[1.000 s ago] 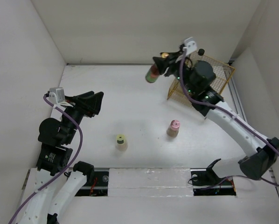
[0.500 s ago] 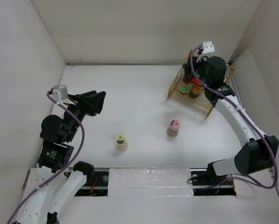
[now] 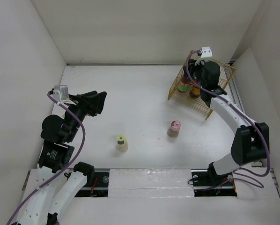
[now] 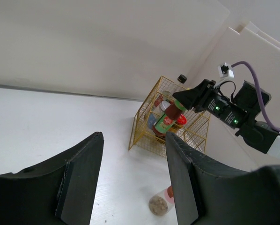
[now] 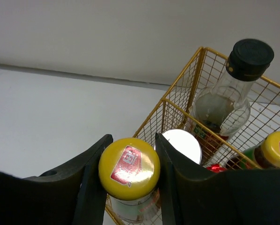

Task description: Organize the condiment bottles

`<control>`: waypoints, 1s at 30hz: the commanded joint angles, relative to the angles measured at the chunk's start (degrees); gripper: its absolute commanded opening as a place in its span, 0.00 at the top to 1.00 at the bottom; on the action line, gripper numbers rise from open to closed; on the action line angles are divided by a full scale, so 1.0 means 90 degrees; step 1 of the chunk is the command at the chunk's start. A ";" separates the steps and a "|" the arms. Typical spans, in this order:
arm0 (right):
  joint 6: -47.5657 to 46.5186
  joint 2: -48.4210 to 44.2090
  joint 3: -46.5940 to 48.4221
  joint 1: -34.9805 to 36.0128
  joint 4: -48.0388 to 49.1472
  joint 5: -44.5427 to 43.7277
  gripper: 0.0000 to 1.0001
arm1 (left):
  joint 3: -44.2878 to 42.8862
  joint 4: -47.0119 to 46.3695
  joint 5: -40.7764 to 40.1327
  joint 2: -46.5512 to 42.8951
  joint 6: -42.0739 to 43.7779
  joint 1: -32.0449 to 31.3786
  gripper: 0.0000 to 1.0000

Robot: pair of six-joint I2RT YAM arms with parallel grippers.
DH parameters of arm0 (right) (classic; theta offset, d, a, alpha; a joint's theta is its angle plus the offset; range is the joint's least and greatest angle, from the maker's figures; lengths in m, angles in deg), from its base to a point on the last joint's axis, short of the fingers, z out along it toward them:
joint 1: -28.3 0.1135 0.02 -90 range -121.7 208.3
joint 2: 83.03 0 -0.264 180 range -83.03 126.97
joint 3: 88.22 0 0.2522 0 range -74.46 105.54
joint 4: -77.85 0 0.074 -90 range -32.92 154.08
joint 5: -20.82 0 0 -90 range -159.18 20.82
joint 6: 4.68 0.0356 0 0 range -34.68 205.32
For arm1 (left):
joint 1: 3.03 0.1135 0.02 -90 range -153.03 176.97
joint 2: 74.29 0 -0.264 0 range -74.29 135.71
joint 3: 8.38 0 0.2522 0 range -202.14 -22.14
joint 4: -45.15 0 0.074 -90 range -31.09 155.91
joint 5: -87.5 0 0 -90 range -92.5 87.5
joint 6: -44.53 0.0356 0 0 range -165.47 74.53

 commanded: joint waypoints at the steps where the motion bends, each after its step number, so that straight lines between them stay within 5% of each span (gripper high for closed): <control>1: 0.0144 -0.0177 -0.0359 0.0149 0.2038 -0.0484 0.88 | 0.0007 -0.0379 0.0083 0.0025 0.0008 0.0014 0.49; 11: 0.0340 0.0194 -0.1005 0.0208 0.2498 -0.0564 0.82 | 0.0007 -0.0379 0.0083 0.0025 0.0008 0.0014 0.49; 20: 0.0457 0.0010 -0.1064 0.0208 0.2197 -0.0564 0.29 | 0.0065 -0.0379 0.0083 0.0025 0.0008 0.0014 0.49; 24: 0.0457 -0.0517 -0.0742 0.0208 0.1758 -0.0486 0.18 | 0.0066 -0.0379 0.0083 0.0025 0.0008 0.0014 0.49; 27: 0.0457 -0.0840 -0.0654 0.0354 0.1251 -0.0408 0.17 | 0.0066 -0.0379 0.0083 0.0025 0.0008 0.0014 0.49; 30: 0.0515 -0.1309 -0.0672 0.0801 0.0966 -0.0047 0.37 | 0.0066 -0.0320 0.0025 -0.0034 0.0008 0.0014 0.49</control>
